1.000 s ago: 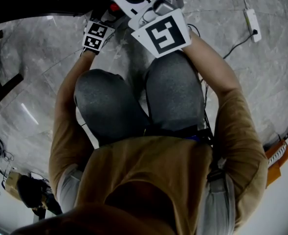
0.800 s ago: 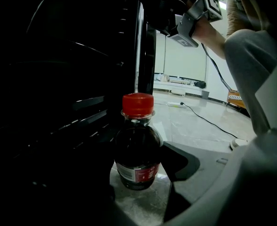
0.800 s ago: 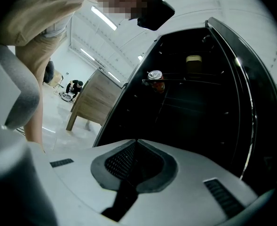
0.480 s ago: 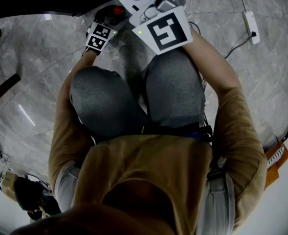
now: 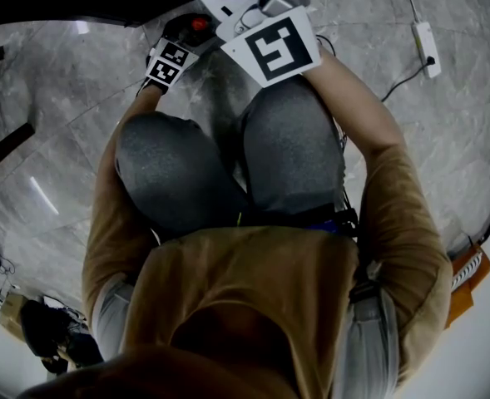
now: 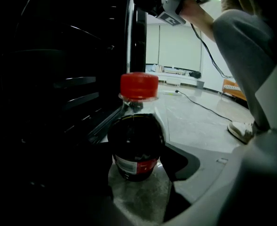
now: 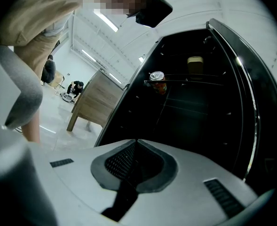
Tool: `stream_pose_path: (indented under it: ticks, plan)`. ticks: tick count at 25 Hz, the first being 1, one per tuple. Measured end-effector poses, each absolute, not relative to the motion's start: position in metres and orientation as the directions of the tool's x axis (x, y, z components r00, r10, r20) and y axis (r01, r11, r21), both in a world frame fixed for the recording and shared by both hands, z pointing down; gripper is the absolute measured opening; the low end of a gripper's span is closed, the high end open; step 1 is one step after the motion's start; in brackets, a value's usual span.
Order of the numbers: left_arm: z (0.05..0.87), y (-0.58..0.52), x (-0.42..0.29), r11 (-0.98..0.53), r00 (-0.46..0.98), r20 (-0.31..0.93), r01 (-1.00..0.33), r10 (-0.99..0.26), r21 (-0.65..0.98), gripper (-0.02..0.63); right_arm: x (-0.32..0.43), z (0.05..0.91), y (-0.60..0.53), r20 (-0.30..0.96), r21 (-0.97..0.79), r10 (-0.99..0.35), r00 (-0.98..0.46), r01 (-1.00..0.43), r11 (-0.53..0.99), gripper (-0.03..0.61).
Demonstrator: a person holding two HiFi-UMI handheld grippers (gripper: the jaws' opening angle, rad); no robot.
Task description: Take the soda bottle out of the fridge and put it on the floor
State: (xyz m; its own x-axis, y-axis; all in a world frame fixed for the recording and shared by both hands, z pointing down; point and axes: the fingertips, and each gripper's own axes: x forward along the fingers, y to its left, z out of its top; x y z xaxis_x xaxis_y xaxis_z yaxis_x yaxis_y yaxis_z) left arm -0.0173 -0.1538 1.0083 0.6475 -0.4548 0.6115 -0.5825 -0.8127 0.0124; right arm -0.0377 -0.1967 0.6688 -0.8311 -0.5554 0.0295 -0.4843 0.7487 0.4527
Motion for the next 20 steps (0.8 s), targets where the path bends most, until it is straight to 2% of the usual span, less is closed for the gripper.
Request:
stream_pose_path:
  ticks: [20]
  plan:
    - [0.969,-0.157,-0.010,-0.840,0.715,0.511,-0.542,-0.477,-0.025,0.321,-0.042,0.663,-0.196,0.003,0.462,-0.568,-0.823,-0.502,0.731,0.002]
